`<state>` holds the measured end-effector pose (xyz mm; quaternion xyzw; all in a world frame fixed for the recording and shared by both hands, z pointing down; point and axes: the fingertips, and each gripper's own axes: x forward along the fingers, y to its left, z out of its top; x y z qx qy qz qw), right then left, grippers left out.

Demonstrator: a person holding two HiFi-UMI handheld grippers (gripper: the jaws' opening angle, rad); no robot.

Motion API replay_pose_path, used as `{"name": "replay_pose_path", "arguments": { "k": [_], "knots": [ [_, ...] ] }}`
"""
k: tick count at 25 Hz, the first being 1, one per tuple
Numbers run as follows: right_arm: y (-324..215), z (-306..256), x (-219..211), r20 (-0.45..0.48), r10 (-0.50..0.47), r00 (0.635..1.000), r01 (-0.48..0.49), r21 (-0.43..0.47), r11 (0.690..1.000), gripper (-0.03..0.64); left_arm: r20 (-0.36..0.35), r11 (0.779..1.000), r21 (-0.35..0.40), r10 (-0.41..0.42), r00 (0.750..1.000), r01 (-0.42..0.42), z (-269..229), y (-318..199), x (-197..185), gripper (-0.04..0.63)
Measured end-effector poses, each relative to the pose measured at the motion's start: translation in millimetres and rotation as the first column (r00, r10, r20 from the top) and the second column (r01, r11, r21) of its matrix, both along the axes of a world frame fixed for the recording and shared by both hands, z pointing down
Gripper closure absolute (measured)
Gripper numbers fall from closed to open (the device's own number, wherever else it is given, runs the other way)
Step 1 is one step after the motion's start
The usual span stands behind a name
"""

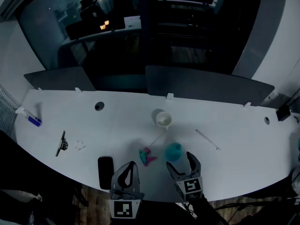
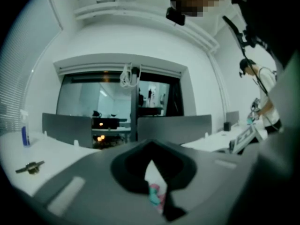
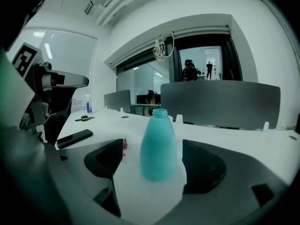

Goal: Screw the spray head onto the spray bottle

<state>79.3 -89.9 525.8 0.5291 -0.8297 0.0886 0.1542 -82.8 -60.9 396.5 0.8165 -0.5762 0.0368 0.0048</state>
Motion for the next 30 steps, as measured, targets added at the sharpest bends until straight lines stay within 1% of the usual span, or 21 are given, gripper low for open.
{"name": "replay_pose_path", "arguments": {
  "k": [3,7,9,13,18,23,28,29,30],
  "knots": [
    [-12,17,-3,-0.004,0.0,1.0,0.0,-0.022,1.0,0.239,0.021,1.0,-0.001,0.023,1.0,-0.023,-3,-18,-4,0.592],
    [-26,40,-1,-0.026,0.029,0.999,-0.031,-0.078,0.996,0.233,0.014,0.999,-0.022,0.033,0.999,-0.032,4,-35,-8,0.592],
    [-30,45,-3,-0.042,0.023,0.999,-0.027,-0.111,0.993,0.233,0.02,0.998,-0.03,0.051,0.999,-0.05,10,-39,-6,0.592],
    [-35,57,-3,-0.054,0.033,0.998,-0.041,-0.153,0.987,0.233,-0.017,0.997,-0.058,0.057,0.998,-0.058,19,-43,-5,0.591],
    [-37,66,-4,-0.109,0.034,0.993,-0.055,-0.202,0.978,0.235,-0.053,0.995,-0.08,0.061,0.997,-0.065,25,-47,-9,0.591],
    [-39,65,-4,-0.105,0.046,0.993,-0.066,-0.197,0.978,0.235,-0.075,0.994,-0.082,0.063,0.995,-0.069,25,-50,-11,0.591],
    [-44,57,-3,-0.082,0.043,0.996,-0.055,-0.145,0.988,0.233,-0.092,0.995,-0.074,0.055,0.994,-0.062,23,-48,-14,0.592],
    [-46,58,-4,-0.088,0.038,0.995,-0.05,-0.142,0.989,0.198,-0.093,0.996,-0.075,0.051,0.994,-0.058,24,-47,-15,0.591],
    [-47,60,-4,-0.094,0.035,0.995,-0.049,-0.146,0.988,0.187,-0.094,0.996,-0.076,0.046,0.995,-0.053,24,-46,-17,0.592]
  ]
}}
